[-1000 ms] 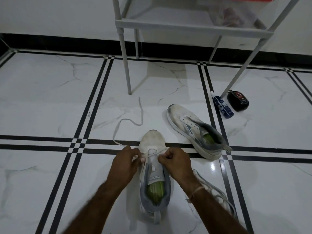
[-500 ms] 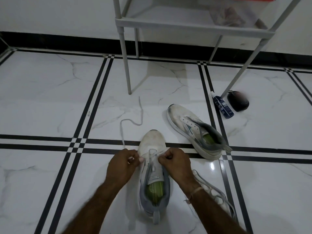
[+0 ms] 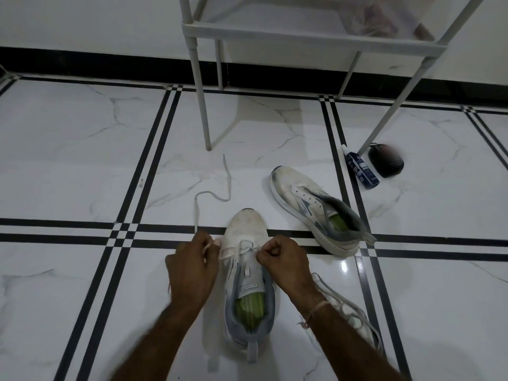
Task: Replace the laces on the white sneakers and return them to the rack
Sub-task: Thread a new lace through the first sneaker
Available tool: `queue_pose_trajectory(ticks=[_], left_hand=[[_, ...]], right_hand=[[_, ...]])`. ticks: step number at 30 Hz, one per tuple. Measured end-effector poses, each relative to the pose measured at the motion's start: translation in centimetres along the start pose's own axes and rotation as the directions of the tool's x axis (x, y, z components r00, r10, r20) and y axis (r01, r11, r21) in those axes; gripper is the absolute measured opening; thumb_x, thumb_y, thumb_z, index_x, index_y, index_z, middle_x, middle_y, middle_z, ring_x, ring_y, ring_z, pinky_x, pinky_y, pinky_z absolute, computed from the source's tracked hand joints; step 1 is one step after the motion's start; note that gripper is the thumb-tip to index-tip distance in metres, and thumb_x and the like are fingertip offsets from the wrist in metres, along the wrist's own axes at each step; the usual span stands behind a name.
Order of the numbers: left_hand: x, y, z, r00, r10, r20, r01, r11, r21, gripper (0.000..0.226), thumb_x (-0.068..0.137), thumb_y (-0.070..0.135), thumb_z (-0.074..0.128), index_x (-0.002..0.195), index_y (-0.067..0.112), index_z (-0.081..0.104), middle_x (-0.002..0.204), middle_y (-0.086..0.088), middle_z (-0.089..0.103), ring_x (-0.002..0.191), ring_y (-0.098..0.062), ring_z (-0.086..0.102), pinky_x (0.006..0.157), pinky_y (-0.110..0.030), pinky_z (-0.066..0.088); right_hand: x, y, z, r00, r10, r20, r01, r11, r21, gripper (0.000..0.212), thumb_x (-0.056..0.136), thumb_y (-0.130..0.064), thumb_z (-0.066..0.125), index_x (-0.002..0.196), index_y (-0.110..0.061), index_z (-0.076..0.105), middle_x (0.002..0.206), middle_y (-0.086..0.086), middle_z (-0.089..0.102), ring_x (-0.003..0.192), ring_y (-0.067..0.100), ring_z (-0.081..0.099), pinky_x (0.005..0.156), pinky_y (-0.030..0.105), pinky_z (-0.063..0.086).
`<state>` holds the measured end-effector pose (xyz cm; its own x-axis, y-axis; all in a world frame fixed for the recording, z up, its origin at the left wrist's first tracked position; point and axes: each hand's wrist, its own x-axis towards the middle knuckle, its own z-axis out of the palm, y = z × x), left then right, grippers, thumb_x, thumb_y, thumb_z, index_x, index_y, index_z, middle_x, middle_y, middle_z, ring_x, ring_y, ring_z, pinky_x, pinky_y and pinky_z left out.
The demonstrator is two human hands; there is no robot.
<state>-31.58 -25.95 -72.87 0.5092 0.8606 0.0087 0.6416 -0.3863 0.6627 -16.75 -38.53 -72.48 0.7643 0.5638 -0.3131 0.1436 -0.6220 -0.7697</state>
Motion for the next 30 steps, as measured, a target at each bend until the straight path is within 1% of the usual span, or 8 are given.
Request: queue_pose_trajectory(ticks=[5, 7, 10, 12, 18, 23, 26, 30], left_hand=[[-0.8, -0.2, 1.1, 0.99, 0.011, 0.141, 0.023, 0.97, -0.24, 0.012, 0.09, 0.026, 0.074, 0.084, 0.022, 0.064, 0.078, 0.008, 0.065, 0.076, -0.007, 0.06, 0.068, -0.025, 0.045], [-1.0, -0.7, 1.3, 0.977, -0.122, 0.173, 0.17, 0.94, -0.295, 0.015, 0.093, 0.023, 0.072, 0.081, 0.017, 0.066, 0.076, -0.001, 0.066, 0.074, -0.015, 0.062, 0.073, -0.034, 0.053], [-1.0, 0.1, 1.0, 0.859, -0.389, 0.331, 0.511, 0.629, -0.586, 0.023, 0.103, 0.02, 0.056, 0.086, 0.006, 0.062, 0.087, -0.019, 0.067, 0.084, -0.026, 0.063, 0.087, -0.045, 0.057], [-1.1, 0.5, 1.0, 0.819, -0.445, 0.362, 0.568, 0.545, -0.617, 0.026, 0.106, 0.019, 0.05, 0.088, 0.003, 0.06, 0.087, -0.019, 0.065, 0.086, -0.026, 0.06, 0.085, -0.04, 0.053], [-1.8, 0.9, 1.0, 0.854, -0.403, 0.328, 0.517, 0.6, -0.61, 0.022, 0.105, 0.015, 0.051, 0.098, -0.004, 0.06, 0.096, -0.019, 0.068, 0.089, -0.024, 0.063, 0.082, -0.036, 0.057], [-1.3, 0.3, 0.8, 0.907, -0.37, 0.2, 0.421, 0.795, -0.437, 0.026, 0.099, 0.016, 0.057, 0.074, 0.013, 0.05, 0.08, -0.017, 0.063, 0.083, -0.039, 0.065, 0.081, -0.06, 0.058], [-1.0, 0.3, 0.8, 0.889, -0.41, 0.206, 0.456, 0.737, -0.5, 0.025, 0.093, -0.003, 0.059, 0.076, 0.013, 0.05, 0.084, -0.015, 0.069, 0.09, -0.036, 0.069, 0.084, -0.052, 0.06], [-1.5, 0.3, 1.0, 0.942, -0.306, 0.138, 0.336, 0.869, -0.362, 0.016, 0.095, 0.007, 0.061, 0.084, 0.019, 0.058, 0.086, 0.001, 0.071, 0.085, -0.02, 0.068, 0.077, -0.039, 0.053]], right_hand=[[0.0, 0.1, 0.1, 1.0, -0.014, -0.004, 0.014, 1.0, -0.022, 0.012, 0.08, -0.026, 0.079, 0.084, -0.02, 0.069, 0.083, -0.009, 0.071, 0.08, 0.007, 0.065, 0.075, 0.029, 0.053], [0.0, -0.1, 0.0, 1.0, -0.016, 0.001, 0.016, 1.0, -0.008, 0.012, 0.081, -0.024, 0.079, 0.088, -0.019, 0.07, 0.084, -0.009, 0.071, 0.081, 0.007, 0.065, 0.075, 0.027, 0.052], [-0.1, -0.2, -0.1, 1.0, -0.023, 0.0, 0.023, 1.0, -0.007, 0.009, 0.083, -0.022, 0.077, 0.089, -0.02, 0.07, 0.078, -0.013, 0.066, 0.076, 0.004, 0.062, 0.072, 0.024, 0.049], [-0.1, -0.3, -0.2, 0.999, -0.032, 0.011, 0.032, 0.999, -0.007, 0.007, 0.084, -0.021, 0.076, 0.089, -0.021, 0.071, 0.072, -0.016, 0.062, 0.072, 0.002, 0.06, 0.069, 0.022, 0.047], [-0.2, -0.4, -0.2, 0.998, -0.05, 0.03, 0.05, 0.999, -0.009, 0.009, 0.086, -0.022, 0.074, 0.094, -0.025, 0.073, 0.078, -0.017, 0.065, 0.077, 0.003, 0.063, 0.071, 0.022, 0.048], [-0.2, -0.5, -0.4, 0.998, -0.044, 0.052, 0.045, 0.999, -0.002, 0.013, 0.087, -0.021, 0.073, 0.099, -0.027, 0.074, 0.08, -0.017, 0.064, 0.077, 0.001, 0.062, 0.071, 0.019, 0.047], [-0.2, -0.6, -0.5, 0.998, -0.039, 0.056, 0.04, 0.999, -0.01, 0.015, 0.088, -0.021, 0.072, 0.102, -0.027, 0.075, 0.074, -0.018, 0.061, 0.073, 0.0, 0.06, 0.065, 0.012, 0.041], [-0.2, -0.7, -0.5, 0.998, -0.038, 0.057, 0.038, 0.999, -0.007, 0.017, 0.087, -0.021, 0.072, 0.103, -0.027, 0.077, 0.074, -0.017, 0.063, 0.075, 0.003, 0.061, 0.067, 0.012, 0.041]])
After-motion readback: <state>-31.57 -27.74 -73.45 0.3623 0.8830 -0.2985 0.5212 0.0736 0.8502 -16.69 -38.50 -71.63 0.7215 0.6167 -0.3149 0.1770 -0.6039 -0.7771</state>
